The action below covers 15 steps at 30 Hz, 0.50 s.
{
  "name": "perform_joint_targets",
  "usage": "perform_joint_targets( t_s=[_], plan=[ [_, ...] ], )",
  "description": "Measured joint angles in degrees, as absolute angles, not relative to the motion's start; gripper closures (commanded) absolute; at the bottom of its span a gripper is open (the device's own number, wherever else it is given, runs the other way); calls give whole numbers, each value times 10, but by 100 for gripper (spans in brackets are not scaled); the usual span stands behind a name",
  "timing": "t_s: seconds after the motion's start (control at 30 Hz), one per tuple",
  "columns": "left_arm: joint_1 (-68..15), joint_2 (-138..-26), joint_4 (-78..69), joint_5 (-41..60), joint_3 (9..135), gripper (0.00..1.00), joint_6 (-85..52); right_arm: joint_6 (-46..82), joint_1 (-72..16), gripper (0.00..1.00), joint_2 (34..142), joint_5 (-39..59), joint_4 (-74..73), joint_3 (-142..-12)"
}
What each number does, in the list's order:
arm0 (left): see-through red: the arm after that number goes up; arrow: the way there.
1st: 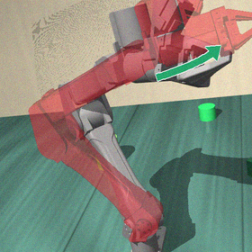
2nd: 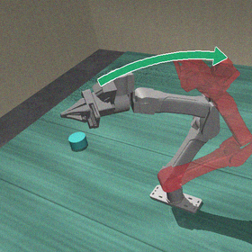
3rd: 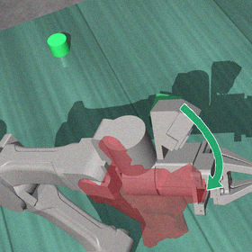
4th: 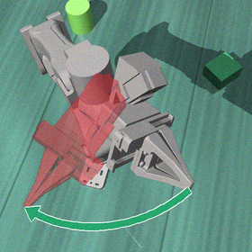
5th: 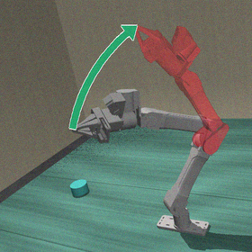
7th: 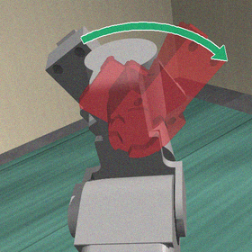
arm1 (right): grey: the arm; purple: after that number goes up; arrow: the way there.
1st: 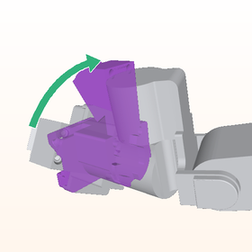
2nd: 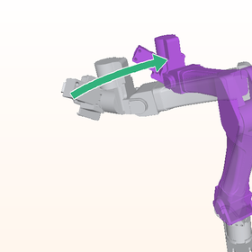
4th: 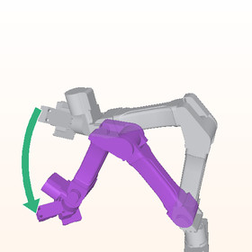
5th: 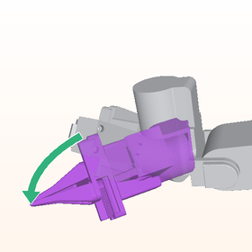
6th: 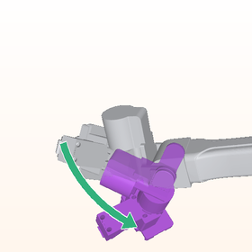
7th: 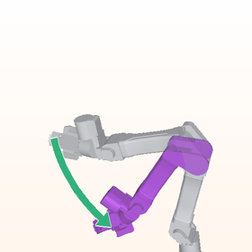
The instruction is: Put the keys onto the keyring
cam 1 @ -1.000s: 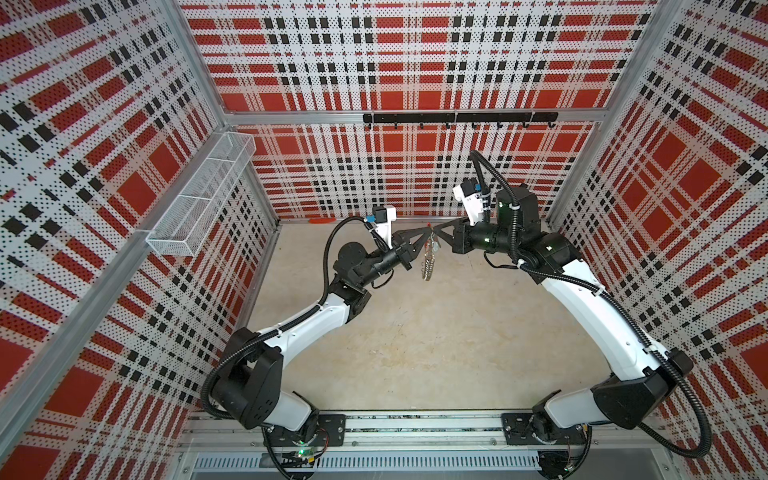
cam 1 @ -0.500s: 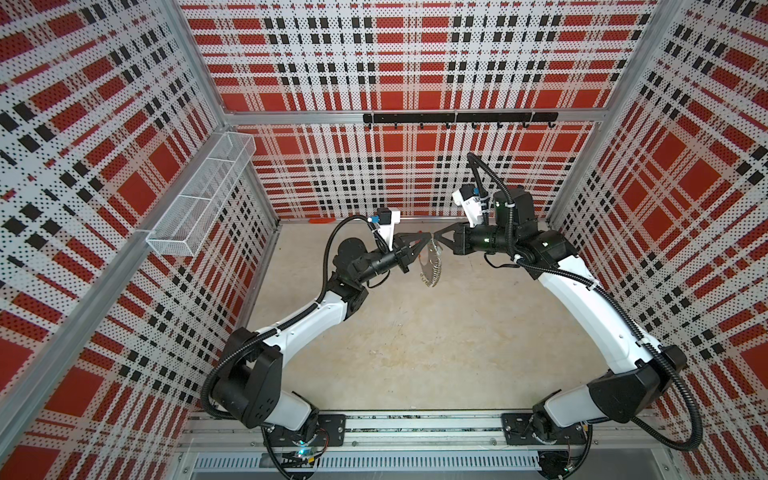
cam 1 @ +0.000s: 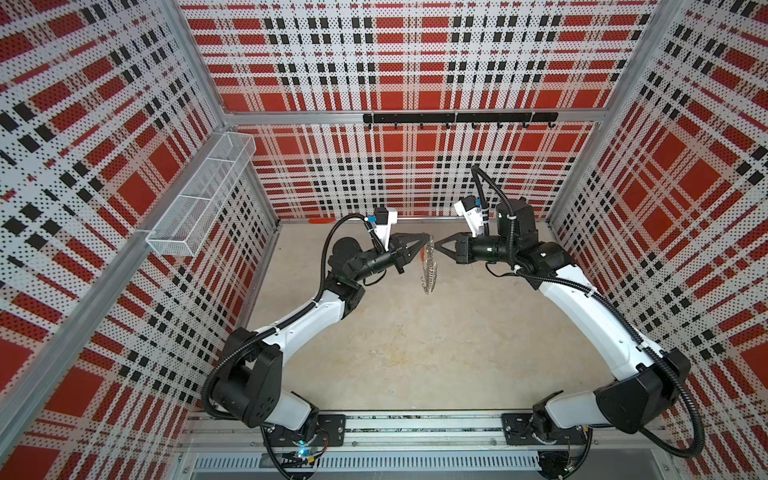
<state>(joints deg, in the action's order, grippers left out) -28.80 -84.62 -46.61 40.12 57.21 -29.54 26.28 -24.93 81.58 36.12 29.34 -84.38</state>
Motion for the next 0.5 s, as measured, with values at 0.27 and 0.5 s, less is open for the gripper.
perform_joint_targets(
  t_s=[0.27,0.5],
  plan=[
    [-289,-846,-491,410,572,100,-299,264,-249,100,800,352,286,-836],
    [-289,-855,-494,417,572,100,-301,229,-249,100,778,343,303,-883]
  ],
)
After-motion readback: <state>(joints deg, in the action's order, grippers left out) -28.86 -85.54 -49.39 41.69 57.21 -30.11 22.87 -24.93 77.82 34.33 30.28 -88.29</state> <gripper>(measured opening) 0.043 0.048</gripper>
